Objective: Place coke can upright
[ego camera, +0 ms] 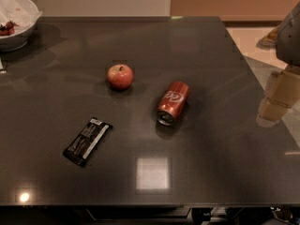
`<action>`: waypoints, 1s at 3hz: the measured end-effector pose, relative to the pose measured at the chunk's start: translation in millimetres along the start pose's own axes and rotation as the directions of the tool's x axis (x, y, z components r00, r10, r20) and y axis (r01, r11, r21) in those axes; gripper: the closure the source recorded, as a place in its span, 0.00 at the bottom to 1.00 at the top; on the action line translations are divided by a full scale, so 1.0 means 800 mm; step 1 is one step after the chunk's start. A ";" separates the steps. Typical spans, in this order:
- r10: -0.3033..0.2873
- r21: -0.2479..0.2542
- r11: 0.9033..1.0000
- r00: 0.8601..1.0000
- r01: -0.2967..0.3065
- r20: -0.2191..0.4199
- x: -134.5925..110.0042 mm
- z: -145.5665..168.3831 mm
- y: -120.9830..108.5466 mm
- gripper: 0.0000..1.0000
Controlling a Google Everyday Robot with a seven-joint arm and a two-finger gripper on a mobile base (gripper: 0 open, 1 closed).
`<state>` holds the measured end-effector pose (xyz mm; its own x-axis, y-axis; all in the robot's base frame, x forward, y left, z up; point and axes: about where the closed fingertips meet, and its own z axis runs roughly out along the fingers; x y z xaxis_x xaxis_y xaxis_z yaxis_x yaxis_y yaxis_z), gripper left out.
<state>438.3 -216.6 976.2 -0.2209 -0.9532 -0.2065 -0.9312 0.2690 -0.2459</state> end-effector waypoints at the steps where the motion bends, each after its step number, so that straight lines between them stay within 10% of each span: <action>1: -0.006 0.004 1.000 1.000 0.006 0.000 -0.002 -0.001 -0.001 0.00; 3: -0.139 -0.019 0.990 0.989 0.140 0.051 -0.042 0.013 -0.019 0.00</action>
Offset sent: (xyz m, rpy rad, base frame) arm 0.0223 0.0209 -0.0017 -0.0045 0.0091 0.1268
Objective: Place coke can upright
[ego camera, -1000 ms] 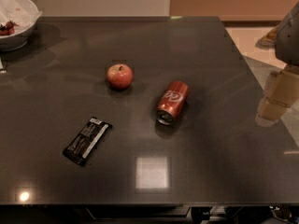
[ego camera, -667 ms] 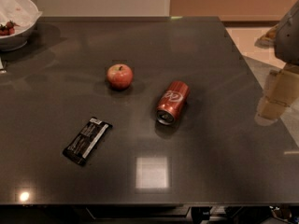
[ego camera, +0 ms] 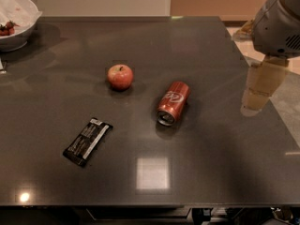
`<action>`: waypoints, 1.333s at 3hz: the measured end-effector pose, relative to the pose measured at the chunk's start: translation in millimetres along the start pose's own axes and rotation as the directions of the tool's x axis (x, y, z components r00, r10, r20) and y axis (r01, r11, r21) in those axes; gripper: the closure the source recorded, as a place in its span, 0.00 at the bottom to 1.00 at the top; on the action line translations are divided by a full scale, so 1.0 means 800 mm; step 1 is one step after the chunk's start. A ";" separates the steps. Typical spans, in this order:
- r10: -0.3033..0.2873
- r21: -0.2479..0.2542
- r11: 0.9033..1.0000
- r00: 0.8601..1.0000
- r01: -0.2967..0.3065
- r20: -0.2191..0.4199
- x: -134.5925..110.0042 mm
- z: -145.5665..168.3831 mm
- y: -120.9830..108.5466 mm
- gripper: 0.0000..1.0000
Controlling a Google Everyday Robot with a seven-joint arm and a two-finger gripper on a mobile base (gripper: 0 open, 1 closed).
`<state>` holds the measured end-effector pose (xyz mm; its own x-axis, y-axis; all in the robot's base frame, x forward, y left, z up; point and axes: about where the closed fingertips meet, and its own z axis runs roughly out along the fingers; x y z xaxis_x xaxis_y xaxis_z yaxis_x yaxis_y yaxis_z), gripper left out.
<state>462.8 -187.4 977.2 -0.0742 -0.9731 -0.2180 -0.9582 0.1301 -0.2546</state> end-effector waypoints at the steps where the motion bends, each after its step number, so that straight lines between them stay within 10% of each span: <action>1: -0.139 -0.021 0.990 0.989 0.140 0.049 -0.031 0.020 -0.010 0.00; 2: -0.276 -0.037 0.959 0.958 0.280 0.081 -0.053 0.046 -0.022 0.00; 3: -0.422 -0.048 0.902 0.899 0.430 0.117 -0.076 0.076 -0.030 0.00; 4: -0.553 -0.053 0.823 0.819 0.566 0.156 -0.099 0.106 -0.028 0.00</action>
Offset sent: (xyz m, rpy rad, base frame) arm 0.0492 0.0670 -0.0411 -0.0214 -0.0140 0.4988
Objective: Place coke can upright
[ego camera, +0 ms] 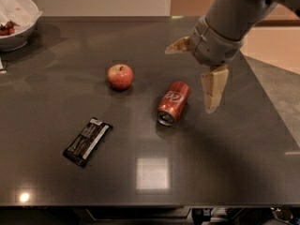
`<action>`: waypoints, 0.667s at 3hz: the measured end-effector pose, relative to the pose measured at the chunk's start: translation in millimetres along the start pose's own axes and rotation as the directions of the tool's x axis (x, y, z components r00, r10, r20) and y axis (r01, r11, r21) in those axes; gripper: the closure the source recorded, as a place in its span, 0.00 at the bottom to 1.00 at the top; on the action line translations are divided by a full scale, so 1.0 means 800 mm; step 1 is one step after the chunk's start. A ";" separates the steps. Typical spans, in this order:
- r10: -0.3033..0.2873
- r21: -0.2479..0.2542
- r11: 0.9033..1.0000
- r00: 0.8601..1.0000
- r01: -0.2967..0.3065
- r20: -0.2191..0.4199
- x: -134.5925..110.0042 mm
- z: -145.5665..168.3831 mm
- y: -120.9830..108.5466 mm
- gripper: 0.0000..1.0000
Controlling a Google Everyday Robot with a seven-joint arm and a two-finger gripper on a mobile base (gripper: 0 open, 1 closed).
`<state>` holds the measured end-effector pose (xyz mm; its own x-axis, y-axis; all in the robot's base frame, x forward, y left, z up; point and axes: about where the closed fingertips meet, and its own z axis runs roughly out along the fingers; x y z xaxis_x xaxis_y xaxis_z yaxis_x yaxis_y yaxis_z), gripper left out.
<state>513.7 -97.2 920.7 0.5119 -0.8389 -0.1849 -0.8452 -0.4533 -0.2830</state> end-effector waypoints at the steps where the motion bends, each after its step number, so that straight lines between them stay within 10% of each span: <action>1: -0.136 -0.043 0.990 0.991 0.137 0.009 -0.016 0.031 -0.008 0.00; 2: -0.247 -0.107 0.963 0.969 0.246 0.005 -0.024 0.064 -0.008 0.00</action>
Offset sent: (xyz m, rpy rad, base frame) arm 0.0051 0.0462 -0.0710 -0.1811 0.0368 0.3839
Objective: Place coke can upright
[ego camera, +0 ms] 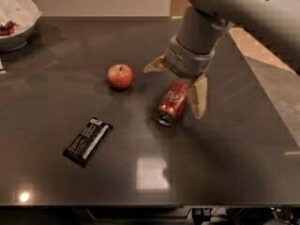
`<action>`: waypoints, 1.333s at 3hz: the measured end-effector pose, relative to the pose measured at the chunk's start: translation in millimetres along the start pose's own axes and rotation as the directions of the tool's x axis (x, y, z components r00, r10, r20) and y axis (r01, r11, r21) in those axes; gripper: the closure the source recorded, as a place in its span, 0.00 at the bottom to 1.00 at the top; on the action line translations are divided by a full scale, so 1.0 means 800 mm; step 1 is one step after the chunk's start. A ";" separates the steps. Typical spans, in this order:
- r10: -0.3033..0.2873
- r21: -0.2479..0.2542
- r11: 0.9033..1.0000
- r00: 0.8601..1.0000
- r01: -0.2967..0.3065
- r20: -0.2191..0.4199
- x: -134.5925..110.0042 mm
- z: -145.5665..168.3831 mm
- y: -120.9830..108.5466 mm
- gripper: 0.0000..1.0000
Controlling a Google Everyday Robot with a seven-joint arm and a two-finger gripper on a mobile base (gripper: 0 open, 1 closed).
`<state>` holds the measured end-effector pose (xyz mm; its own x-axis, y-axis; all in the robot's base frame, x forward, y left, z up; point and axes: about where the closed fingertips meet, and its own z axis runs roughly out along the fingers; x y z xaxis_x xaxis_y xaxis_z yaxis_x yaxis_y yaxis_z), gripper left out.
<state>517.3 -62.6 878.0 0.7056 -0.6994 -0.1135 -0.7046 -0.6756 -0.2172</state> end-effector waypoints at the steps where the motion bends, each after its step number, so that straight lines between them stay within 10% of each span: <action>1: -0.080 -0.059 0.995 0.996 0.078 -0.031 -0.001 0.023 0.004 0.00; 2: -0.143 -0.110 0.984 0.988 0.137 -0.051 -0.004 0.039 0.012 0.00; 4: -0.206 -0.152 0.969 0.975 0.192 -0.084 0.000 0.047 0.020 0.41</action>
Offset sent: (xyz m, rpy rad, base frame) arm -0.0147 0.0000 -0.0463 -0.2009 0.0138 0.2111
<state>508.8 -65.0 838.3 0.8270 -0.5620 0.0152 -0.5590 -0.8248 -0.0847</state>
